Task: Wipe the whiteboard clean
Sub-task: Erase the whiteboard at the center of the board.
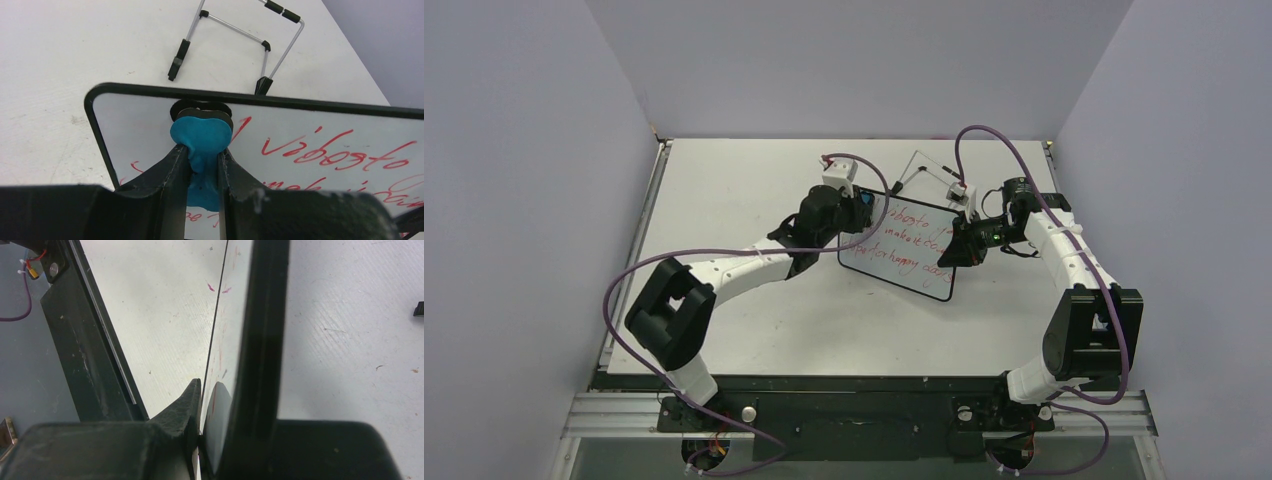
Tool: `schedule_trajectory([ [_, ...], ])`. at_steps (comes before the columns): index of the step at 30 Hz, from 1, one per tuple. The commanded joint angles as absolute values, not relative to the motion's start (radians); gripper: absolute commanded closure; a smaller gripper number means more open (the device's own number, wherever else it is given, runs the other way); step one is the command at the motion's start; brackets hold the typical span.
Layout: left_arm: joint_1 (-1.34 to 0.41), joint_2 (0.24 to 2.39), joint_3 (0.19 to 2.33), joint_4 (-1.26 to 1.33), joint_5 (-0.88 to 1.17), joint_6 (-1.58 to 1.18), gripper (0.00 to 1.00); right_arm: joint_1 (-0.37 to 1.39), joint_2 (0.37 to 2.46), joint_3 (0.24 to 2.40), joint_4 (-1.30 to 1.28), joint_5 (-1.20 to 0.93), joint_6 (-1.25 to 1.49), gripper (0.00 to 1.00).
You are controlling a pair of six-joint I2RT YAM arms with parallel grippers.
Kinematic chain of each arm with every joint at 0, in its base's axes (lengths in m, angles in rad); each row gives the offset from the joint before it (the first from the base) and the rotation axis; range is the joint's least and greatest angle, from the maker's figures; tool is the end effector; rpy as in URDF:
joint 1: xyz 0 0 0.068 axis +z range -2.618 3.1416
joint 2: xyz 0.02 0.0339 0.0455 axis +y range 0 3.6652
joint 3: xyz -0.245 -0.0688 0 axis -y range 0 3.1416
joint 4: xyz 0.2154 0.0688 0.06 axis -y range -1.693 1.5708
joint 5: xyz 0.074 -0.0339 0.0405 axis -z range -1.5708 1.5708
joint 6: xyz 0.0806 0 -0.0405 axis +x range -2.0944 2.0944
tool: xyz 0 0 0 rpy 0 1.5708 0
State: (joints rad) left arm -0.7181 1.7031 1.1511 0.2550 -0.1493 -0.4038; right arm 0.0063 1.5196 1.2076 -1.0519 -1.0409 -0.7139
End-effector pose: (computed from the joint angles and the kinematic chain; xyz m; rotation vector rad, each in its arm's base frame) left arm 0.3198 -0.2635 0.2495 0.1946 1.9036 -0.6309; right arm 0.2540 0.0711 0.2369 -0.9561 2.1436 1.1755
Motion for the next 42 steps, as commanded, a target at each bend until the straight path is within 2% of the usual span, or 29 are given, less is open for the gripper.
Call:
schedule_trajectory([
  [1, -0.761, 1.696, 1.043, 0.363, -0.064, -0.453, 1.00, 0.049, 1.527, 1.220, -1.157, -1.034, -0.816, 1.00],
  [7, -0.773, 1.695, 0.983, 0.381, -0.085, -0.468, 1.00, 0.049, 1.526, 1.220, -1.158, -1.036, -0.816, 1.00],
  [19, -0.654, 1.696, 1.166, 0.234, -0.249, -0.466, 1.00, 0.048, 1.521, 1.222, -1.163, -1.038, -0.820, 1.00],
  [23, -0.651, 1.705, 1.188, 0.240, -0.213, -0.470, 1.00, 0.049, 1.521, 1.221, -1.165, -1.038, -0.822, 1.00],
  [29, -0.685, 1.731, 1.147, 0.335, -0.021, -0.489, 1.00, 0.048, 1.523, 1.222, -1.164, -1.039, -0.821, 1.00],
  [33, -0.734, 1.738, 1.118, 0.392, 0.027, -0.496, 1.00, 0.048, 1.524, 1.222, -1.164, -1.038, -0.822, 1.00],
  [42, -0.811, 1.710, 1.066, 0.444, 0.018, -0.514, 1.00, 0.049, 1.523, 1.223, -1.170, -1.040, -0.828, 1.00],
])
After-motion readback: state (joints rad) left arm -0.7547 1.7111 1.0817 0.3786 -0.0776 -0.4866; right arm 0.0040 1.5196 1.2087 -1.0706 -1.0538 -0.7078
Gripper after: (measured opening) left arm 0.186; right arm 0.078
